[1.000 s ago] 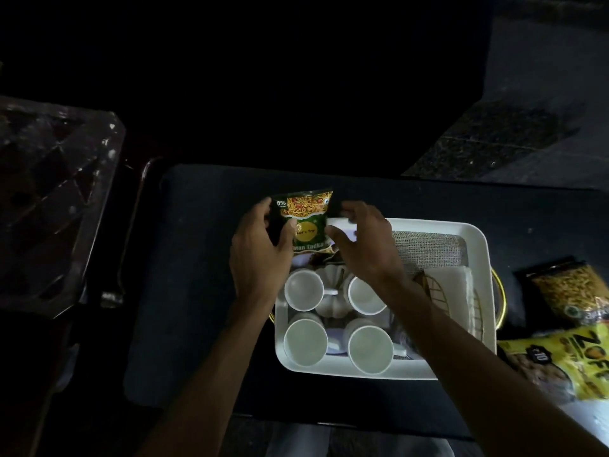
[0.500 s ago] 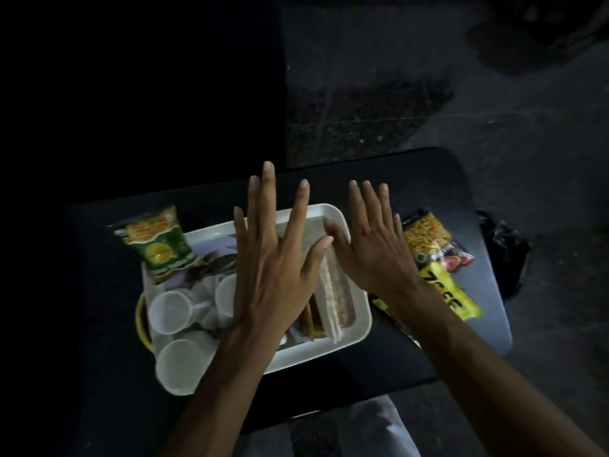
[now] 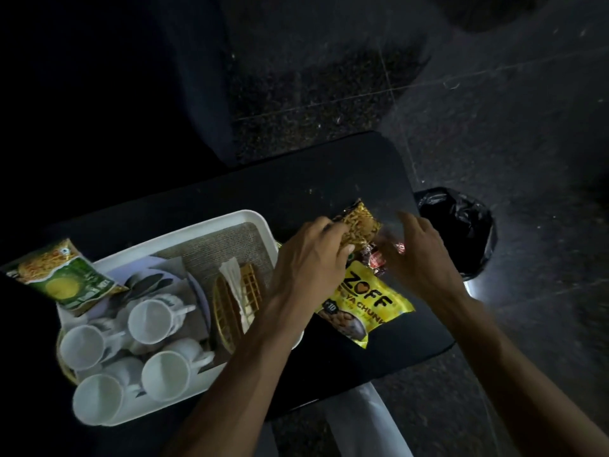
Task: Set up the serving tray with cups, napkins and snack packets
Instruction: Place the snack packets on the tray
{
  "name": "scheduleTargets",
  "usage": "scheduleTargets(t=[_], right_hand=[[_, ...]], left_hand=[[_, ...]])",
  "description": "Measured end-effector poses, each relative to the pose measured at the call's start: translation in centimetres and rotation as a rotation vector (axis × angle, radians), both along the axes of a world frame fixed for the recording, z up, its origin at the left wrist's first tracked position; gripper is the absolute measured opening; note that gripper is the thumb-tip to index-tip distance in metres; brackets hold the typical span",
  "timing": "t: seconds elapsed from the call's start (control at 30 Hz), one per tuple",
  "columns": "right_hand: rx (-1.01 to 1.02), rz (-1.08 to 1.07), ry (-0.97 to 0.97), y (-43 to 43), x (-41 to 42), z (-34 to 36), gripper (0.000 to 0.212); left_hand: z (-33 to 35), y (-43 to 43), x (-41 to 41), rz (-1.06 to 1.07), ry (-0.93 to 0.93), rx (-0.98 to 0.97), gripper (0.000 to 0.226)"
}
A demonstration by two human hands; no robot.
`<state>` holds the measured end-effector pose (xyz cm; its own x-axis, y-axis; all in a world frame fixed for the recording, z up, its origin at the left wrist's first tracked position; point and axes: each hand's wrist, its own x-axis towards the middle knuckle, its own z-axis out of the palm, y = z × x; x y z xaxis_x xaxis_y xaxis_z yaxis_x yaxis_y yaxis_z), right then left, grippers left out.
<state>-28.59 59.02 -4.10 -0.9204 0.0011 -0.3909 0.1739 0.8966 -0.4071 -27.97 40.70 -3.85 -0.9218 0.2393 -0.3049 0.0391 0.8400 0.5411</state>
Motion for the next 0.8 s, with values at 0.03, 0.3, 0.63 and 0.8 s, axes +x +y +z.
scheduleTargets(t=[0.03, 0.3, 0.63, 0.8], right_hand=[[-0.018, -0.003, 0.012, 0.4, 0.3, 0.0, 0.052], [-0.141, -0.058, 0.082, 2.1, 4.4, 0.1, 0.042], [-0.32, -0.214, -0.022, 3.6, 9.4, -0.6, 0.067], [-0.445, -0.291, -0.092, 3.6, 11.2, -0.2, 0.092]], left_hand=[[-0.3, 0.1, 0.2, 0.012, -0.048, 0.014, 0.036], [-2.4, 1.0, 2.9, 0.085, -0.33, 0.063, 0.047], [-3.0, 1.2, 4.8, 0.192, -0.313, 0.252, 0.014], [-2.0, 0.9, 5.7, 0.251, -0.286, 0.363, 0.016]])
